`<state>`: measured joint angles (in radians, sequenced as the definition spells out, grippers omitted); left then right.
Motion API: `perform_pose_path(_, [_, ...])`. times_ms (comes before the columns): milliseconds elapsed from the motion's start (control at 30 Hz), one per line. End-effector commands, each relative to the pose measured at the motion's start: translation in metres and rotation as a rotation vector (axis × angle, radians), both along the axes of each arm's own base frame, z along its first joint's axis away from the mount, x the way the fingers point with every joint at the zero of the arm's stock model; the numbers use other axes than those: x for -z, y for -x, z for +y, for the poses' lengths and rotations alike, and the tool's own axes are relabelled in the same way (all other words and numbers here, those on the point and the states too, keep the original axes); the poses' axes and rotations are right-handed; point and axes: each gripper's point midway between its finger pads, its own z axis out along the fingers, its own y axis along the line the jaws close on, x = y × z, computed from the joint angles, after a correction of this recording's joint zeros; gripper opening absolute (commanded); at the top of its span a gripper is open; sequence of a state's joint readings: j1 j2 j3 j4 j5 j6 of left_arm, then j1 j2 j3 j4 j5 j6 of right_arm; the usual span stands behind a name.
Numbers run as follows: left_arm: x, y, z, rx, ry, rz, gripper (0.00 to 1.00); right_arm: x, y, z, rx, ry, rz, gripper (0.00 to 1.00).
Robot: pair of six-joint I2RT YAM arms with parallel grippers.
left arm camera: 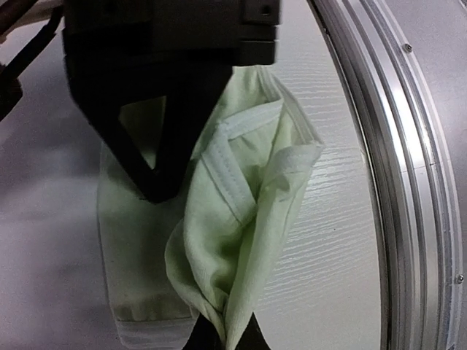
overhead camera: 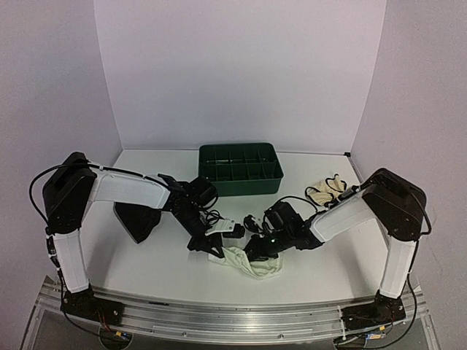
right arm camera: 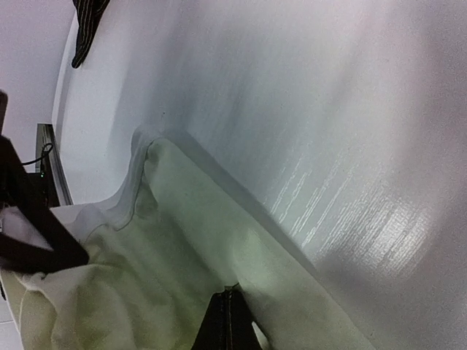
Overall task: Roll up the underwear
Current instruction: Fold the underwear at the center of the board.
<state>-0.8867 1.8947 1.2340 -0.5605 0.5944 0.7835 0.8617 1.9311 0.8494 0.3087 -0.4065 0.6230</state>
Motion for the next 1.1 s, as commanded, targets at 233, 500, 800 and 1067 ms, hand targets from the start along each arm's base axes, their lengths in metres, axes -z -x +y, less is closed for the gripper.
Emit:
perform_pose_path(233, [0.010, -0.032, -0.010, -0.228, -0.073, 0.251, 0.00, 0.036, 0.027, -0.008, -0.027, 0.068, 0.185, 0.00])
perform_pose_path(500, [0.046, -0.035, 0.010, -0.347, -0.193, 0.288, 0.00, -0.001, 0.008, -0.013, 0.034, 0.105, 0.082, 0.01])
perform_pose_path(800, [0.054, -0.038, 0.016, -0.338, -0.209, 0.242, 0.00, -0.045, -0.016, -0.049, 0.180, 0.253, -0.070, 0.07])
perform_pose_path(1067, [0.032, -0.040, -0.005, -0.275, -0.132, 0.231, 0.00, -0.078, -0.019, -0.049, 0.107, 0.253, -0.176, 0.19])
